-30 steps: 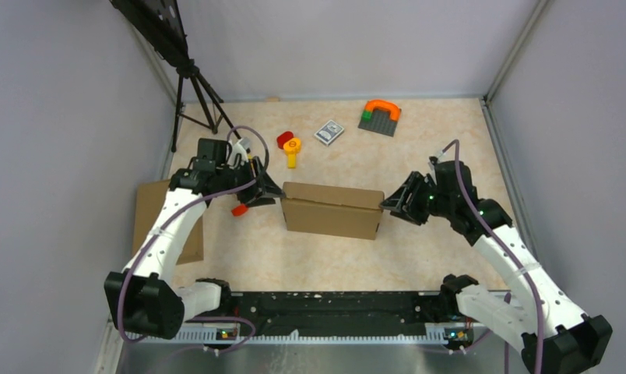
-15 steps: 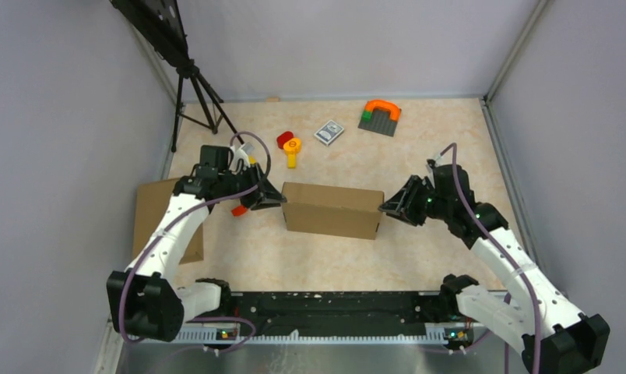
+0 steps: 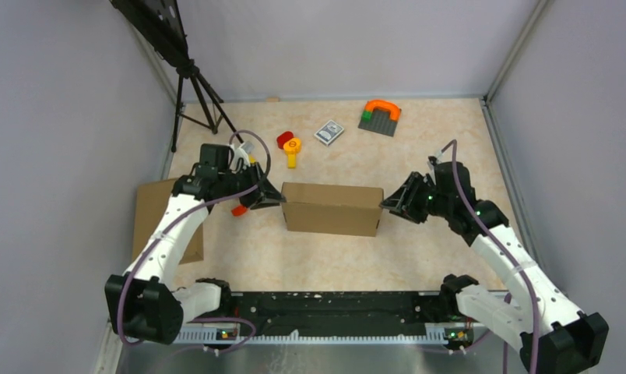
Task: Fold the paper box
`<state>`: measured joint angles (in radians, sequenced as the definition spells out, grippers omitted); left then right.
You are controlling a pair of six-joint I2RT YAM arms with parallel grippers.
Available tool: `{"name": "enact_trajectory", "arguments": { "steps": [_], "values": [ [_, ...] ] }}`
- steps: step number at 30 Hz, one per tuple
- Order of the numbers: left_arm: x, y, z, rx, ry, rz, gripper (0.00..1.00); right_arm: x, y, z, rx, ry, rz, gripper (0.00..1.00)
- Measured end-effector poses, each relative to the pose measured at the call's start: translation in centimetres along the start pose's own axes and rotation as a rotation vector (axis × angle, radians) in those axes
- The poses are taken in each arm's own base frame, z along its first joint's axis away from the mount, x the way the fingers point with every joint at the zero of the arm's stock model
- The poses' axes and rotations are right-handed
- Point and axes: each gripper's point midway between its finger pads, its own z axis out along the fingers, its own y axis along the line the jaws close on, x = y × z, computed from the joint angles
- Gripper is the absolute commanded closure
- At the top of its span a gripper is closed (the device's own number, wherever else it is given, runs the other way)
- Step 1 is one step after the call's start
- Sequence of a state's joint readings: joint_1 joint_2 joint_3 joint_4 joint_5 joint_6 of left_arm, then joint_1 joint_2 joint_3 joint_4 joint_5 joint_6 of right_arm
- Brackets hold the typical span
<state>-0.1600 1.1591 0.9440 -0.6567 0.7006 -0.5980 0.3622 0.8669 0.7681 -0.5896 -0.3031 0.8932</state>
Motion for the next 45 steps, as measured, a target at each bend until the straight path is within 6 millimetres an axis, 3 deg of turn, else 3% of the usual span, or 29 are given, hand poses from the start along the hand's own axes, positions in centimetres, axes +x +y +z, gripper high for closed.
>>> {"name": "enact_trajectory", "arguments": {
  "steps": [2,5,9,13,16,20,24,27,31,35,40,45],
  "values": [
    [-0.3,-0.1,-0.5,-0.036,-0.012,0.010,0.55,-0.3,0.0,-0.2,0.020,0.001,-0.017,0.52],
    [-1.0,-0.4,-1.2,-0.068,-0.032,0.020,0.54,-0.9,0.4,-0.6,0.038,-0.005,-0.041,0.45],
    [-1.5,-0.8,-1.5,-0.074,-0.044,0.028,0.62,-1.5,1.1,-1.0,0.027,-0.016,-0.067,0.46],
    [-1.2,0.0,-1.1,-0.087,-0.029,0.016,0.71,-1.4,0.9,-0.9,0.031,-0.013,-0.074,0.55],
    [-0.5,0.6,-0.5,-0.075,-0.004,-0.007,0.79,-0.9,-0.1,-0.5,0.052,-0.001,-0.068,0.60],
    [-0.5,0.3,-0.1,-0.029,-0.009,0.008,0.80,-0.5,-0.9,-0.1,0.066,0.006,-0.057,0.60],
    [-0.5,0.2,-0.1,-0.015,-0.021,0.018,0.80,-0.6,-0.9,-0.1,0.065,0.005,-0.061,0.60],
    [-0.6,0.2,-0.2,-0.017,-0.021,0.018,0.76,-0.6,-0.8,-0.1,0.066,0.006,-0.068,0.54],
    [-0.8,0.2,-0.9,-0.064,-0.026,0.021,0.65,-1.4,-0.5,-0.6,0.091,-0.005,-0.095,0.50],
    [-1.4,-0.3,-1.8,-0.099,-0.046,0.048,0.54,-2.4,1.2,-1.3,0.051,-0.033,-0.130,0.46],
    [-2.2,-1.2,-2.4,-0.094,-0.072,0.082,0.56,-2.3,2.1,-1.1,0.012,-0.012,-0.148,0.46],
    [-1.9,-0.1,-1.5,-0.108,-0.042,0.060,0.64,-1.4,1.4,-0.2,0.003,0.028,-0.147,0.46]
  ]
}}
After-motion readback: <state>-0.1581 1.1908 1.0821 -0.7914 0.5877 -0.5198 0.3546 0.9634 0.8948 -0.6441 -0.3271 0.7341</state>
